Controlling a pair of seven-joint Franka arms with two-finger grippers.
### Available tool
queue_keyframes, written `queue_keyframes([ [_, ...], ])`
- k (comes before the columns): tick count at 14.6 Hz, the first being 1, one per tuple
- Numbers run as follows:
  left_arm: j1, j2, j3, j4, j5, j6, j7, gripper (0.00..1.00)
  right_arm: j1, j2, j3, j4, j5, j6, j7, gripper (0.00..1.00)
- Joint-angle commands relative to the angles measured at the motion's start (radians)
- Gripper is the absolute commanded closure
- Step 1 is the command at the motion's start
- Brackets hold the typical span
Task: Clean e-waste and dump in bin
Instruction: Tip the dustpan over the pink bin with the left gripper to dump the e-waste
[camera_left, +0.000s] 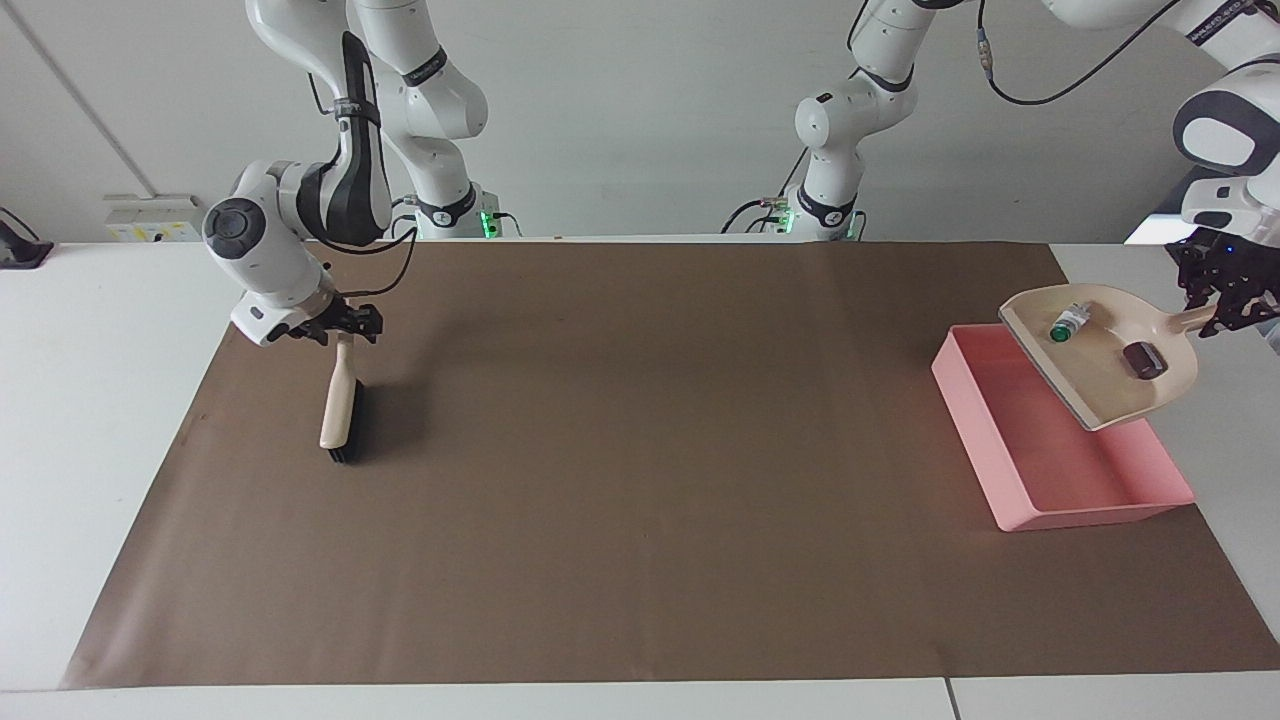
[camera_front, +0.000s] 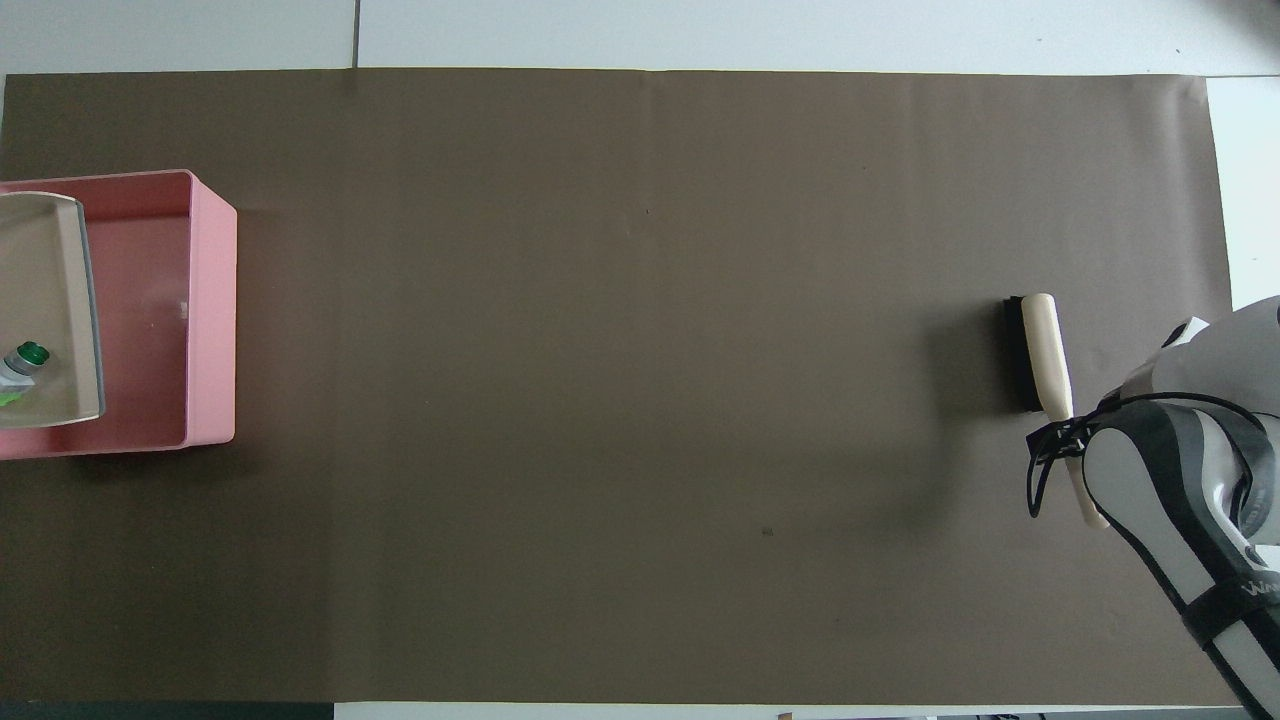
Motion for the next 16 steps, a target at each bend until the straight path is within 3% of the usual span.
queue_keyframes([
  [1, 0.003, 0.036, -0.002, 0.008, 0.110, 0.078, -0.004, 0.99, 0.000, -0.025, 0.017, 0.080, -0.005, -0.065, -0.013, 0.01],
  [5, -0.016, 0.057, -0.002, 0.005, 0.223, 0.100, -0.035, 1.00, 0.020, -0.042, 0.025, 0.233, 0.002, -0.064, 0.050, 0.01],
  [7, -0.048, 0.056, -0.002, -0.007, 0.346, 0.098, -0.103, 1.00, 0.042, -0.040, 0.026, 0.336, -0.001, -0.078, 0.051, 0.01],
  [12, -0.094, 0.046, -0.002, -0.010, 0.550, 0.077, -0.211, 1.00, 0.045, -0.029, 0.028, 0.607, 0.006, -0.344, 0.221, 0.01],
  [14, -0.097, 0.046, -0.002, -0.006, 0.608, 0.071, -0.210, 1.00, 0.040, -0.008, 0.028, 0.707, 0.069, -0.444, 0.257, 0.01],
  [16, -0.120, 0.045, -0.002, 0.006, 0.659, 0.039, -0.210, 1.00, 0.041, 0.021, 0.028, 0.759, 0.069, -0.478, 0.278, 0.01],
])
